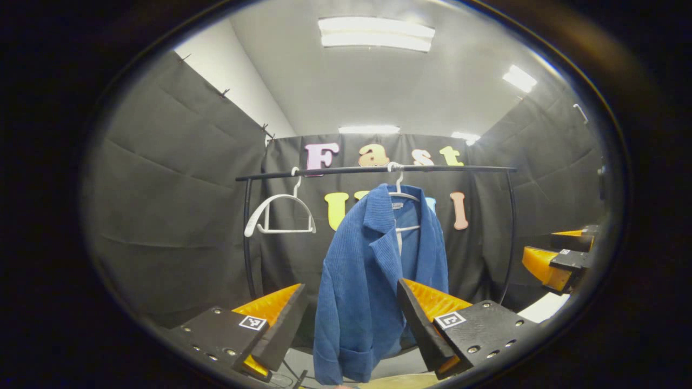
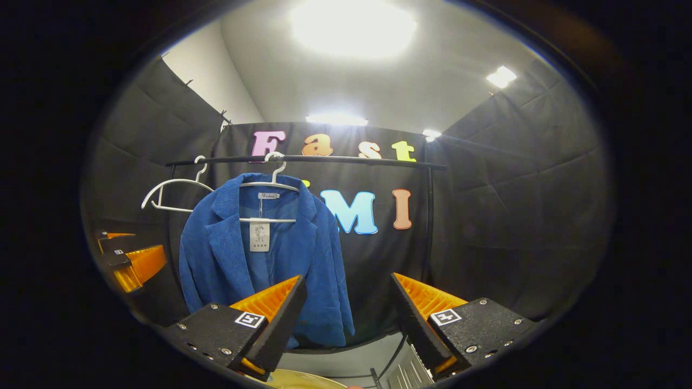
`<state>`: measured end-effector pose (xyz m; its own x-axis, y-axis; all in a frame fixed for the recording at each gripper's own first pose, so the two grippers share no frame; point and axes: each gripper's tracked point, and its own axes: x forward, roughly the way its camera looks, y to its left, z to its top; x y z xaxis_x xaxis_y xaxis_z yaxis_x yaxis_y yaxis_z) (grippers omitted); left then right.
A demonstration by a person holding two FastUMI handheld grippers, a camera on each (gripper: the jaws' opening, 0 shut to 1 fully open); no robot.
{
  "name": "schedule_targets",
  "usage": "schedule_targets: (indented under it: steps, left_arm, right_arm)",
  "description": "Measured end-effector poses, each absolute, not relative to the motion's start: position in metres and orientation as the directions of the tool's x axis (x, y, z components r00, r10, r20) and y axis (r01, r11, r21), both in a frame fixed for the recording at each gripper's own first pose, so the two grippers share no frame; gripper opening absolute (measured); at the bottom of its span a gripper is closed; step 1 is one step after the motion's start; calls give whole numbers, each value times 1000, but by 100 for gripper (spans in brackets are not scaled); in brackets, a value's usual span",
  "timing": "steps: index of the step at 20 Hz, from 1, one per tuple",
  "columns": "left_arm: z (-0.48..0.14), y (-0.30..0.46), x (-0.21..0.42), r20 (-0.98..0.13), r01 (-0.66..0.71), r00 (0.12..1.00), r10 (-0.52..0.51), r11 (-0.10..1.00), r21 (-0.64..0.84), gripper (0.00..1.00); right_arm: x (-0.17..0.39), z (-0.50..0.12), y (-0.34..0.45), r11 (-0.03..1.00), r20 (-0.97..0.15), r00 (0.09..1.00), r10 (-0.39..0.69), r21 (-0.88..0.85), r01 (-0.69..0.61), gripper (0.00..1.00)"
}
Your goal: Grasp the clothes on the hanger with both hands and then place them into the laundry hamper below.
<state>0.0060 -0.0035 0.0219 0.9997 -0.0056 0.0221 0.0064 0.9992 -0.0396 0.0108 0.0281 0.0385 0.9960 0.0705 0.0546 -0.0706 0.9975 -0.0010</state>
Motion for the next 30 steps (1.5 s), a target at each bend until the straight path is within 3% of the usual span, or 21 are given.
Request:
schedule_targets:
  steps: [10,11,15,16,18,21,22,25,28,30]
  left_arm:
    - [49,-38,52,41,-31,999,31,1000,-3,100]
    - [51,-43,58,43,-30,999,31,1000,-8,96]
    - [57,-60,90,47,-41,998,41,999,-1,100]
    - [56,-65,99,44,-44,998,44,999,6,95]
    - [52,-74,117,33,-51,998,51,999,12,95]
    - [46,-77,135,31,-97,995,96,995,4,100]
    - [44,-78,141,31,-110,993,110,994,2,96]
    - [36,-79,161,17,-151,988,151,988,14,100]
    - [24,-76,176,-2,-198,980,199,980,23,96]
    - [16,-70,184,-17,-232,973,232,972,29,100]
  right_arm:
    - [79,80,55,978,127,972,197,49,-205,95]
    - [86,81,59,975,129,969,210,51,-218,93]
    - [117,83,68,962,129,957,261,52,-270,93]
    - [125,82,70,958,126,954,272,57,-281,93]
    - [141,80,74,950,117,948,295,67,-304,93]
    - [165,75,79,936,110,936,334,80,-343,95]
    - [172,73,83,930,109,931,348,85,-358,95]
    - [194,66,94,907,103,913,394,113,-405,95]
    - [214,59,106,882,98,894,437,146,-448,95]
    - [227,56,115,864,93,880,466,163,-476,95]
